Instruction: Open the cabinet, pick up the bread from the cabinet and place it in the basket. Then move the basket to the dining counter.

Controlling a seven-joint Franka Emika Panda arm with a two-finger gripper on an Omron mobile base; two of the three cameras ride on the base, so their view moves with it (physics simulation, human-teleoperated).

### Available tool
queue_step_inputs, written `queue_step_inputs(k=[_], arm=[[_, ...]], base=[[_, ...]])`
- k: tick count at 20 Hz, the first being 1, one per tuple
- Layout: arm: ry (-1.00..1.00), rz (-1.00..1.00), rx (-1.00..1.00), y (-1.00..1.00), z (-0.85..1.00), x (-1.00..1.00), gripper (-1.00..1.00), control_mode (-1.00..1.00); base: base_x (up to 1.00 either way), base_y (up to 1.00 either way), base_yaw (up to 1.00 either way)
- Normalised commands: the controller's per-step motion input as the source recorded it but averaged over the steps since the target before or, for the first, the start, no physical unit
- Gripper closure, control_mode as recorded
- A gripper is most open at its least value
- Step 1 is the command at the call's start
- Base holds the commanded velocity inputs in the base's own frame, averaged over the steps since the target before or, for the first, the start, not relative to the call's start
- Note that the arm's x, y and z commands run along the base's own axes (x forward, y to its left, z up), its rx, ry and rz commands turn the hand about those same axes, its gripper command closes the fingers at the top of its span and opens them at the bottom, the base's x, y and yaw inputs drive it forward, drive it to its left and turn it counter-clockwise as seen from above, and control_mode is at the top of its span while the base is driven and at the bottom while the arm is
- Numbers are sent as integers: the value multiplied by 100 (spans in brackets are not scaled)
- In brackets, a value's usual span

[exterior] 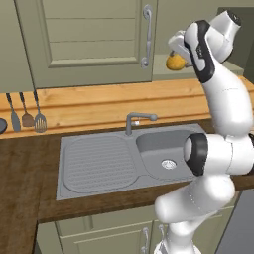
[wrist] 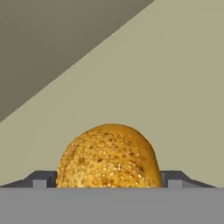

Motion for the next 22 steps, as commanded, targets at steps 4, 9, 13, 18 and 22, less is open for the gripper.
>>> queue_step_inputs(k=[4, 9, 13, 18, 22], arm=[[-4, 0, -7, -6, 9, -100, 100, -100], [-7, 0, -23, 0, -14, -100, 100, -100], [-5, 0, -34, -14, -36, -100, 100, -100], [0, 0, -51, -45, -61, -75, 100, -100], [10, 0, -68, -44, -89, -14, 100, -100]], base=[[0, 0, 0], [0, 0, 0], [0, 0, 0], [0, 0, 0], [0, 0, 0]])
